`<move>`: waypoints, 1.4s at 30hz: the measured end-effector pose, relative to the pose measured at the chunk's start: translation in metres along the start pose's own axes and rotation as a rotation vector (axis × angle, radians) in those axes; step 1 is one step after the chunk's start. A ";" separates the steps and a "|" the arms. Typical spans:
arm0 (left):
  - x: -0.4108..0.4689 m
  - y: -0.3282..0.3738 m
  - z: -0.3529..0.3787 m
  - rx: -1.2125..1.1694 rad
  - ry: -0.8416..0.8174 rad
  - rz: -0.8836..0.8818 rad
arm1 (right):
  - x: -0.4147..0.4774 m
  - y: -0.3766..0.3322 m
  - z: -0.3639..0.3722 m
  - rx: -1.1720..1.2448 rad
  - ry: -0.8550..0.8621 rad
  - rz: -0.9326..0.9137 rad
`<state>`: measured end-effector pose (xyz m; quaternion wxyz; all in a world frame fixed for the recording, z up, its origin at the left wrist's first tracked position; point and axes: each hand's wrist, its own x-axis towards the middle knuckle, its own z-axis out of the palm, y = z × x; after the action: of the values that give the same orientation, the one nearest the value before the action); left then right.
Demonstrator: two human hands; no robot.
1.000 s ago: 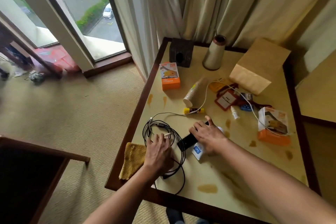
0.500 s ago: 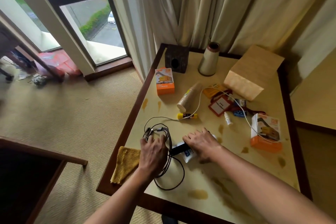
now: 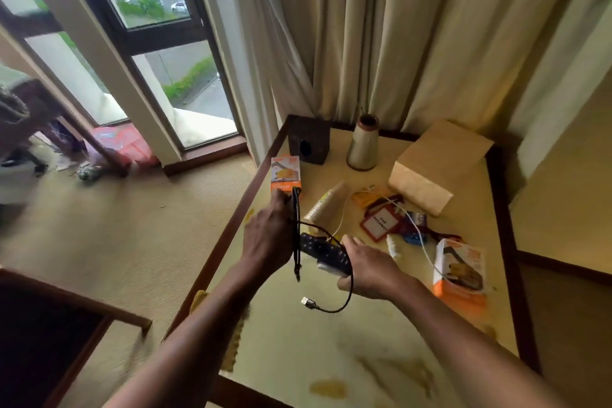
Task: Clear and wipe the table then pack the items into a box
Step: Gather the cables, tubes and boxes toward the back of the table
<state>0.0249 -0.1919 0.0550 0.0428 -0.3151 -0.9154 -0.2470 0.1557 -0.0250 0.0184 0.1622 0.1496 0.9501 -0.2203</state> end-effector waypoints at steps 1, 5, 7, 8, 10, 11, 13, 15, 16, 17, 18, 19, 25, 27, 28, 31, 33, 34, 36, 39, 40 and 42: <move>0.016 0.006 -0.001 -0.020 0.014 -0.008 | -0.002 0.004 -0.011 0.078 0.013 0.037; 0.090 0.035 -0.002 -0.072 0.010 -0.066 | 0.006 0.031 -0.052 0.366 0.173 0.170; 0.128 0.047 -0.002 -0.041 -0.028 -0.055 | 0.021 0.047 -0.068 0.393 0.253 0.253; 0.144 0.052 -0.001 -0.041 -0.049 -0.056 | 0.032 0.054 -0.073 0.425 0.273 0.297; 0.178 0.061 0.008 -0.057 -0.088 -0.051 | 0.057 0.070 -0.080 0.483 0.314 0.350; 0.192 0.064 0.016 -0.042 -0.101 -0.039 | 0.068 0.075 -0.083 0.493 0.323 0.360; 0.215 0.069 0.038 0.017 -0.133 -0.002 | 0.093 0.085 -0.082 0.503 0.308 0.394; 0.225 0.071 0.060 0.074 -0.186 -0.003 | 0.112 0.091 -0.075 0.465 0.256 0.431; 0.230 0.071 0.073 0.094 -0.214 -0.005 | 0.124 0.096 -0.068 0.455 0.246 0.450; 0.231 0.070 0.085 0.107 -0.237 0.001 | 0.133 0.100 -0.060 0.438 0.239 0.459; 0.233 0.067 0.098 0.115 -0.263 0.013 | 0.143 0.105 -0.051 0.413 0.244 0.471; 0.232 0.065 0.110 0.116 -0.282 0.023 | 0.149 0.108 -0.043 0.364 0.249 0.482; 0.220 0.050 0.164 0.018 -0.451 0.060 | 0.170 0.112 -0.019 0.079 0.234 0.497; 0.215 0.047 0.169 0.027 -0.523 0.120 | 0.169 0.112 -0.019 0.069 0.235 0.483; 0.213 0.047 0.167 0.041 -0.551 0.156 | 0.166 0.111 -0.019 0.074 0.267 0.460; 0.199 0.049 0.153 0.075 -0.504 0.242 | 0.142 0.104 -0.023 0.049 0.381 0.404; 0.175 0.049 0.137 0.062 -0.442 0.266 | 0.118 0.099 -0.022 0.061 0.538 0.404; 0.157 0.047 0.131 0.048 -0.429 0.272 | 0.105 0.097 -0.018 0.103 0.616 0.405; 0.114 0.037 0.125 0.081 -0.461 0.283 | 0.082 0.097 -0.001 0.142 0.662 0.420; 0.055 0.019 0.134 0.312 -0.578 0.338 | 0.064 0.106 0.031 0.095 0.510 0.469; 0.043 0.013 0.139 0.369 -0.627 0.327 | 0.062 0.109 0.039 0.079 0.449 0.485; 0.027 0.004 0.151 0.430 -0.679 0.289 | 0.060 0.113 0.046 0.067 0.379 0.503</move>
<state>0.0168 -0.1022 -0.0688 -0.1623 -0.4877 -0.8545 0.0757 0.1528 0.0635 -0.0857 0.0267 0.4238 0.8888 -0.1726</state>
